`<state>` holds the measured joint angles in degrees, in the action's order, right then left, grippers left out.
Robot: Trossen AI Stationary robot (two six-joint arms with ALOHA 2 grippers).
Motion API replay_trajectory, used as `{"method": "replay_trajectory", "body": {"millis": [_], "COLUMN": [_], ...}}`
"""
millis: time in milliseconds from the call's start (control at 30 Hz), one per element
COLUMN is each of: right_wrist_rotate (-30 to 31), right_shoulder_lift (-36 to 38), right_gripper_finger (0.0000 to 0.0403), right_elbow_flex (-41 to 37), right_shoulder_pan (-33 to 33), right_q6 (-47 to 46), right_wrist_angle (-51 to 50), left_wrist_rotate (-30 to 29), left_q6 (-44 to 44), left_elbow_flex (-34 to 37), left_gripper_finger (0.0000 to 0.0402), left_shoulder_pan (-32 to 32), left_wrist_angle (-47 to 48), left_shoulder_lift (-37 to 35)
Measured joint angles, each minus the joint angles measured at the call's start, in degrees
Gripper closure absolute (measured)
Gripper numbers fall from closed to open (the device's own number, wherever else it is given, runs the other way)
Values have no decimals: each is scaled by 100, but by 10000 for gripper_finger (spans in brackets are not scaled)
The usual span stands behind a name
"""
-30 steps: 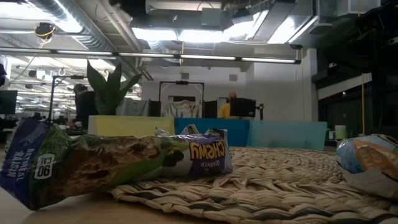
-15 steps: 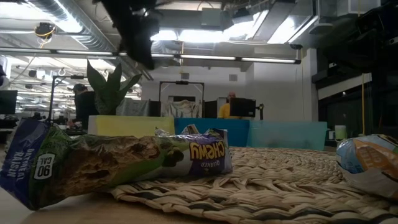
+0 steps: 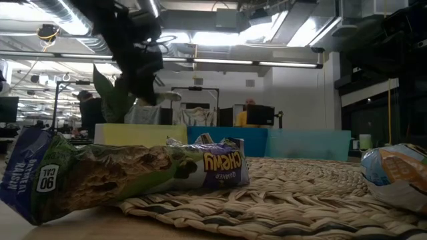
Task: Pick and place Granola Bars by type
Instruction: Put the yellow granola bar into the yellow bin
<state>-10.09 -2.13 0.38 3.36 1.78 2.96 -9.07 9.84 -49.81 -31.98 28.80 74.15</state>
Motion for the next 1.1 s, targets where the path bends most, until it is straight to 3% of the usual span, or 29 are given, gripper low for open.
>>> {"method": "replay_trajectory", "body": {"millis": [300, 733, 1100], "right_wrist_rotate": [0, 0, 0], "right_shoulder_lift": [0, 0, 0], "right_gripper_finger": [389, 389, 389], "right_elbow_flex": [0, 0, 0], "right_shoulder_pan": [0, 1, 2], "right_q6": [9, -1, 0], "right_wrist_angle": [0, -2, 0], "left_wrist_rotate": [119, 523, 557], "left_q6": [291, 247, 149], "left_elbow_flex": [657, 685, 683], "left_gripper_finger": [327, 327, 302], "left_shoulder_pan": [-1, -5, -1], "left_wrist_angle": [-570, -1176, -1246], "left_shoulder_lift": [146, 1349, 1488]}}
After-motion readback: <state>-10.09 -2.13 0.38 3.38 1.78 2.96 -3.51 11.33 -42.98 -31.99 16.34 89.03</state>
